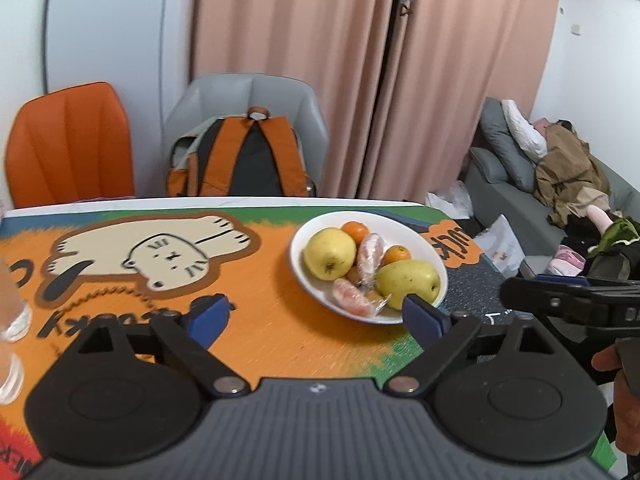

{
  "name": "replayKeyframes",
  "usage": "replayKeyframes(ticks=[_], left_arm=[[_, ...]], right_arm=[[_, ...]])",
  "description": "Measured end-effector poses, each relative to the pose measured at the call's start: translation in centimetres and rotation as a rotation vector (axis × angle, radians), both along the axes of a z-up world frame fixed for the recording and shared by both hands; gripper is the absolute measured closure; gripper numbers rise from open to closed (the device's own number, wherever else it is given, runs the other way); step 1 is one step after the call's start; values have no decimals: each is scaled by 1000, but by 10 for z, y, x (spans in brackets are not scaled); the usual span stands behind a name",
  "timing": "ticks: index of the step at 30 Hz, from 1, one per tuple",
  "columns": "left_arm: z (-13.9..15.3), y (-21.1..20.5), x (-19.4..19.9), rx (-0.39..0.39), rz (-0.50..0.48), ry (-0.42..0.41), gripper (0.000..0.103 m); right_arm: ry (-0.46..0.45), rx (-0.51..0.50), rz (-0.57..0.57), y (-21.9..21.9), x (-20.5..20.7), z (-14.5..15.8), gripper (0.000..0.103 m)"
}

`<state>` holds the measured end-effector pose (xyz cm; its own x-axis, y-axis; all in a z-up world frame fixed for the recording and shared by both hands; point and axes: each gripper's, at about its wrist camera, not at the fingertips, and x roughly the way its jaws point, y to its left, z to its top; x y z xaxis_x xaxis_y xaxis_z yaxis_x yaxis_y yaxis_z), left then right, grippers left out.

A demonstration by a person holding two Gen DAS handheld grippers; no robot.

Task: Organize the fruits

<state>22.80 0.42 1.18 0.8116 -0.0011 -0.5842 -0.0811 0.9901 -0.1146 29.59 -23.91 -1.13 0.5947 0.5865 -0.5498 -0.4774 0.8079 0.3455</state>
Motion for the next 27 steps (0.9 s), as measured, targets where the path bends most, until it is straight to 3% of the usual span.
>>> replayKeyframes(ticks=[9,27], left_arm=[[3,6,-44,0,37,-23,0],[26,-2,-121,30,48,-70,0]], right_arm=[[-2,10,9,-3,-36,5,0],[-51,7,52,-11,-106,40,0]])
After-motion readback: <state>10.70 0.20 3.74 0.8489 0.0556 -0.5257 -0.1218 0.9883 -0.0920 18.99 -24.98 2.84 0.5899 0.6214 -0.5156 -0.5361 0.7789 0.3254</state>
